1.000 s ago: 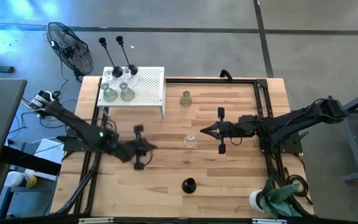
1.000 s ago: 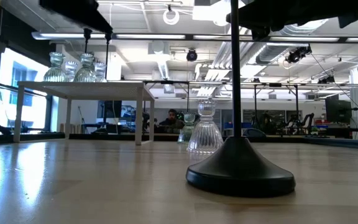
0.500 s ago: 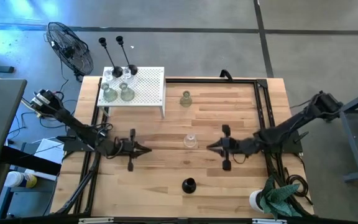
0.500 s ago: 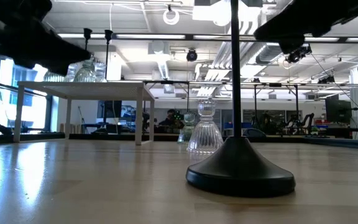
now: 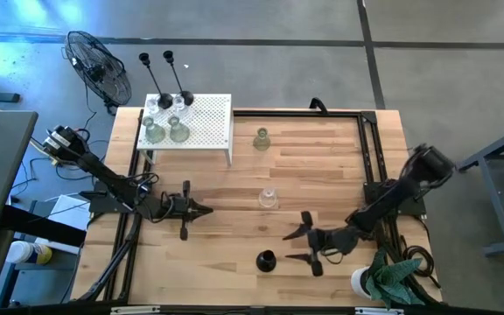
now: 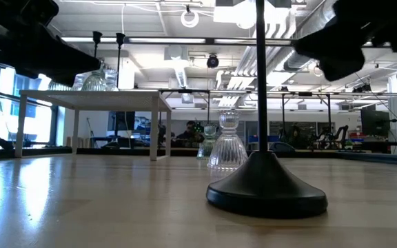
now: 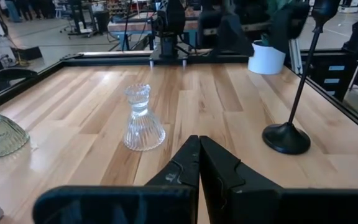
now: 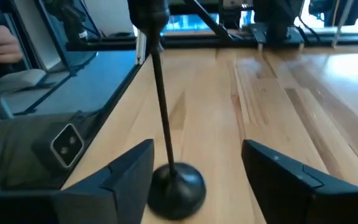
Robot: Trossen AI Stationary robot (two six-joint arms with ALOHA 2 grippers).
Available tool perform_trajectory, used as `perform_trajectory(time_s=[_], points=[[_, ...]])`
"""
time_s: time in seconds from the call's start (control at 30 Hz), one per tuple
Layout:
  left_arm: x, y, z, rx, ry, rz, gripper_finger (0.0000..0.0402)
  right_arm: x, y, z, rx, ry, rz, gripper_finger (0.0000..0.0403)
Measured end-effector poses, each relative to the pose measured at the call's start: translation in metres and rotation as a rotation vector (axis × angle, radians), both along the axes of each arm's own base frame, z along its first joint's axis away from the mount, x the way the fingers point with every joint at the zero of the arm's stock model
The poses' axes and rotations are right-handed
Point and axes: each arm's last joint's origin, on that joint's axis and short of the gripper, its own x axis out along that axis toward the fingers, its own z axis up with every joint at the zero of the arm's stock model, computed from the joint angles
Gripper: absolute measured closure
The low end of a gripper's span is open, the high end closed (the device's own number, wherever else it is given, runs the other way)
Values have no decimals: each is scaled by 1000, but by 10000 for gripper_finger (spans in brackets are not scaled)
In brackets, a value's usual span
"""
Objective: Pick & Place candle stick holders
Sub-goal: Put the black candle holder on the shelf aligned with the black candle holders
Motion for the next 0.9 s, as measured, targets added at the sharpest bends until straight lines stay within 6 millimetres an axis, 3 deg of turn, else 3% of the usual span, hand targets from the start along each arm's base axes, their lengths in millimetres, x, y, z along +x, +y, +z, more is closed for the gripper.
perform_trajectory(time_s=[0.17, 0.3, 0.47, 0.6, 0.8, 0.9], points=[[0, 0, -1, 4, 7, 0, 401, 27, 11, -8, -42, -48, 25, 160], [0, 0, -1, 5, 9, 0, 401, 52, 21, -2, -68, -74, 43, 160], [0, 0, -1, 7, 11, 0, 401, 65, 20, 5, -78, -84, 0, 175], [0, 0, -1, 7, 11, 0, 401, 66, 19, 4, -72, -74, -5, 235], [0, 0, -1, -2, 12, 1, 401, 65, 21, 4, -100, -78, 58, 375], [0, 0, -2, -18, 16, 3, 401, 66, 22, 6, -138, -96, 81, 387]])
